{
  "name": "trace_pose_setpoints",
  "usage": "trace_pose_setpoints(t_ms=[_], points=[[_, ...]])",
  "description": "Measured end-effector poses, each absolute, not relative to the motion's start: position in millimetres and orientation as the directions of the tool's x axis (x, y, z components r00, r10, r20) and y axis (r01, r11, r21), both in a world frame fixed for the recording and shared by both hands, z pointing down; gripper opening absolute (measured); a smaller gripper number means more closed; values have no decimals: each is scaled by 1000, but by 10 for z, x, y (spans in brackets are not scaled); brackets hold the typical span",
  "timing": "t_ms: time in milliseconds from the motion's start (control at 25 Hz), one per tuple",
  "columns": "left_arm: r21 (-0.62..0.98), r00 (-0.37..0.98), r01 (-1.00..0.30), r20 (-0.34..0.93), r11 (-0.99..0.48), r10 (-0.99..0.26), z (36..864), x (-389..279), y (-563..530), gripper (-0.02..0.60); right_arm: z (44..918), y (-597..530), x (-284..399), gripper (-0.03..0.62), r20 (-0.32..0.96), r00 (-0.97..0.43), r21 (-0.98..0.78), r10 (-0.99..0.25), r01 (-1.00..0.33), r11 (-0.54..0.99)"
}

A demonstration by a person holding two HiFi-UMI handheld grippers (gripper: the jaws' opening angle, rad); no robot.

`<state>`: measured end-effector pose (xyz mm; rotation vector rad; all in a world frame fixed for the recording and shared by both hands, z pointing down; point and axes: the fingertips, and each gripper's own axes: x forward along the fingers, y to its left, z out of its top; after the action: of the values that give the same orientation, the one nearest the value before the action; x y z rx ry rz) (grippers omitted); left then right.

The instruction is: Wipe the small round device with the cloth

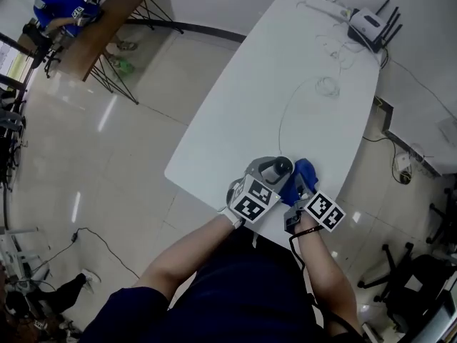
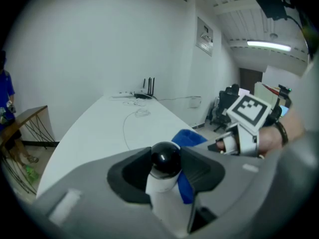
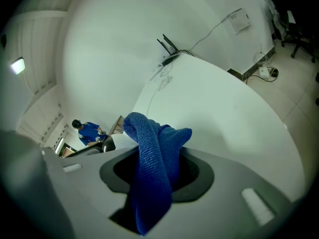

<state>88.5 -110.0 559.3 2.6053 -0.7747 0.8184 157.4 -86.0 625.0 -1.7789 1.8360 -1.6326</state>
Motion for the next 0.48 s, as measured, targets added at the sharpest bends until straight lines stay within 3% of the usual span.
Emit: trace_pose_setpoints(t_ms=[240, 480], points=[[126, 692, -583, 594, -802, -410, 5600, 889, -1106, 181, 6577, -897, 1571, 161, 613, -339, -717, -713, -617, -323], [134, 696, -586, 589, -799, -411, 5575, 872, -1103, 181, 6451, -920, 1631, 161, 595, -359, -726, -719, -623, -290]])
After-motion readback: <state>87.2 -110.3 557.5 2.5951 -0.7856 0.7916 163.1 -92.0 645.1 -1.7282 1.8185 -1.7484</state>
